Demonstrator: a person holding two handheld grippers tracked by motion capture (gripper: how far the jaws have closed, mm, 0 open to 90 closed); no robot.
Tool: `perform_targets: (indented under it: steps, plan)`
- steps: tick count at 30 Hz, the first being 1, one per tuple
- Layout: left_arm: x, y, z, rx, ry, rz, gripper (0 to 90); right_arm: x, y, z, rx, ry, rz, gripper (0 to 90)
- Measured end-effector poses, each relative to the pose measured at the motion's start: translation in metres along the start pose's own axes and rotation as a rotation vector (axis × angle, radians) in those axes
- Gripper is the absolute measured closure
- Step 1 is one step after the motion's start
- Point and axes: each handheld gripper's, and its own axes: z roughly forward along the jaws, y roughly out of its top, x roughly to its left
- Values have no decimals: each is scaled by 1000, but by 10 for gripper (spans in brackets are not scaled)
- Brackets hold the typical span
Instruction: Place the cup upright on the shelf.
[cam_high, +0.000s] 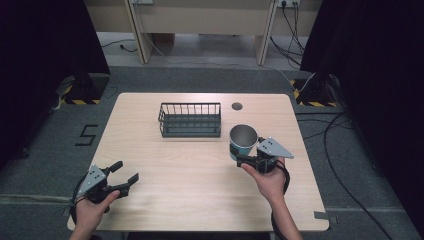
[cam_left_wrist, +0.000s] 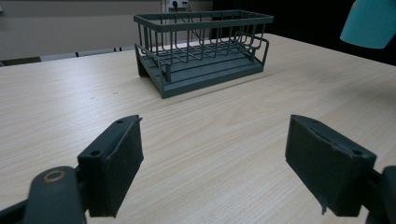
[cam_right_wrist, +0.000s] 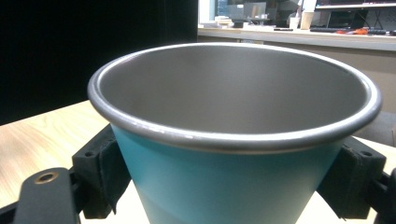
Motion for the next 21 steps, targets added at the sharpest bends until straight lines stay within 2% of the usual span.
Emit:
perform_targets:
  steps: [21]
  plan:
    - [0, 0, 0, -1, -3, -2, 184, 0, 12, 17, -10, 3, 0, 169]
